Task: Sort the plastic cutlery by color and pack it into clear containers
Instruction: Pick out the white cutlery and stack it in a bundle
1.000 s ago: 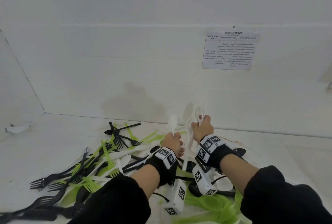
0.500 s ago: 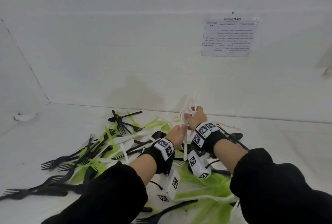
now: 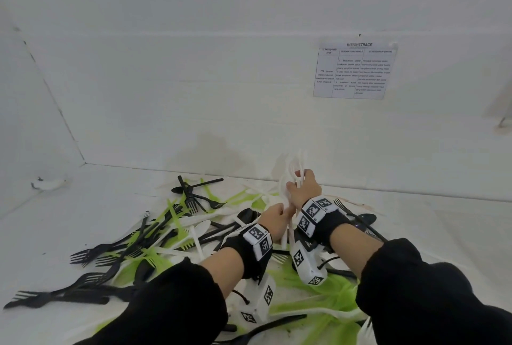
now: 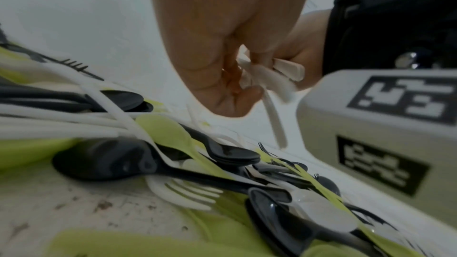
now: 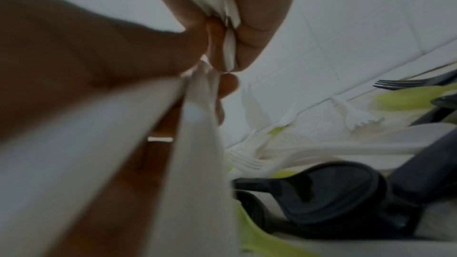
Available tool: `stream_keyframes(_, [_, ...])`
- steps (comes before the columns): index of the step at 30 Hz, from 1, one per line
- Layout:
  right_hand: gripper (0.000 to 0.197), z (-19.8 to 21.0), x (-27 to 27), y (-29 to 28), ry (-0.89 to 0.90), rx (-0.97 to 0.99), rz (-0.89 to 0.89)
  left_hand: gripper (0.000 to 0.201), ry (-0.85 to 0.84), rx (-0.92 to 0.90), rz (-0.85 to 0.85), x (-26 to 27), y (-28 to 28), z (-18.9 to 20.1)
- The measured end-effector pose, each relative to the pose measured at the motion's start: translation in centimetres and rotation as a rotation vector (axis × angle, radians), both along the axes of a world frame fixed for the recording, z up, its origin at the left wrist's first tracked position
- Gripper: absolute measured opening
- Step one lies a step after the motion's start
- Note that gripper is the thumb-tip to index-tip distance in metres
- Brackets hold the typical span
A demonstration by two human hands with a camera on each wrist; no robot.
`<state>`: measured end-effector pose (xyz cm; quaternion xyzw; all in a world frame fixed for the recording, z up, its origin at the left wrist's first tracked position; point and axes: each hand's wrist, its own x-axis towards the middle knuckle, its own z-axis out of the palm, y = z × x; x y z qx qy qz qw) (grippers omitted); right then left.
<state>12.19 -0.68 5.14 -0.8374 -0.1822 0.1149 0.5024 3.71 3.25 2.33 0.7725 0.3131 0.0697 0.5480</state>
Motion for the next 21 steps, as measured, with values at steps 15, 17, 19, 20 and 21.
stream_keyframes(15, [0.029, -0.8, 0.2, -0.3, 0.065, -0.016, -0.015, 0.038, -0.07, 0.036, 0.112, -0.8, -0.9, -0.3])
stream_keyframes(17, [0.03, -0.8, 0.2, -0.4, 0.085, -0.022, -0.014, 0.046, -0.052, 0.082, 0.132, -0.9, -1.1, -0.1])
stream_keyframes(19, [0.031, -0.8, 0.1, -0.5, 0.082, -0.044, -0.015, 0.043, -0.034, 0.108, 0.093, -0.8, -1.2, -0.3])
stream_keyframes(20, [0.031, -0.9, 0.0, -0.4, 0.074, -0.059, -0.012, 0.037, -0.023, 0.127, 0.081, -0.7, -1.1, -0.4])
stream_keyframes(21, [0.031, -0.9, -0.1, -0.4, 0.066, -0.074, -0.007, 0.032, -0.011, 0.137, 0.09, -0.6, -1.1, -0.5])
